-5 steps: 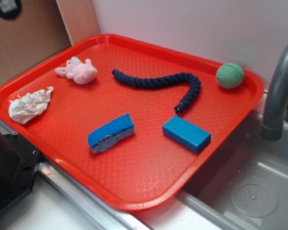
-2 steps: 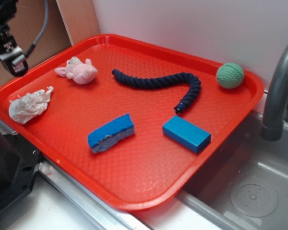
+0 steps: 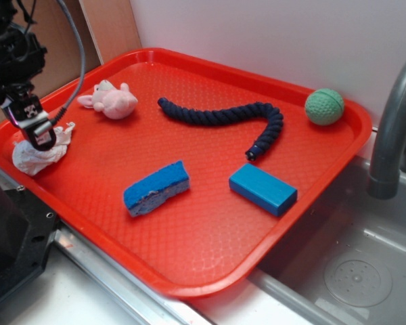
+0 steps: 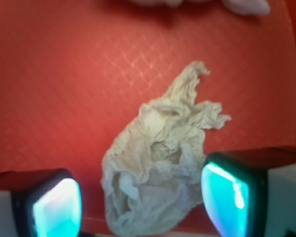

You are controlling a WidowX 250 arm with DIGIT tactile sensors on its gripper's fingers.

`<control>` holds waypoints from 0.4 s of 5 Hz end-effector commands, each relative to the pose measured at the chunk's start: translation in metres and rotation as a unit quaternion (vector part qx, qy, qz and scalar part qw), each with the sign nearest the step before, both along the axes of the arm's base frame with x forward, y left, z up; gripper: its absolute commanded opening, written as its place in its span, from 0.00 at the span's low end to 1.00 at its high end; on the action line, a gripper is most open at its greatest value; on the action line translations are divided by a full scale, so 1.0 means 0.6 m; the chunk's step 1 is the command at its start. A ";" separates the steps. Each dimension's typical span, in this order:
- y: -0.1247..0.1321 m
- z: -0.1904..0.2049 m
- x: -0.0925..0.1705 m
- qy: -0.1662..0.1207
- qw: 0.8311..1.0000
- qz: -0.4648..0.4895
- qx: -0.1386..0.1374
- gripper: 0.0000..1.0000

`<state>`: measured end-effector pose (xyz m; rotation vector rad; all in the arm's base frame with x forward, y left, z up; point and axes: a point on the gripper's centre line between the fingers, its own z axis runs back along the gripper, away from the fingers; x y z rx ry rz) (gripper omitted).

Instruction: Grab the white paper.

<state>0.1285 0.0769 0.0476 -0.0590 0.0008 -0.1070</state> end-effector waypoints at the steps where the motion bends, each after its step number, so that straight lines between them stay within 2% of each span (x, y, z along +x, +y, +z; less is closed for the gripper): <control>1: 0.008 -0.039 0.010 0.033 0.996 -0.022 0.082 1.00; 2: 0.002 -0.054 0.012 0.042 0.995 -0.033 0.079 0.74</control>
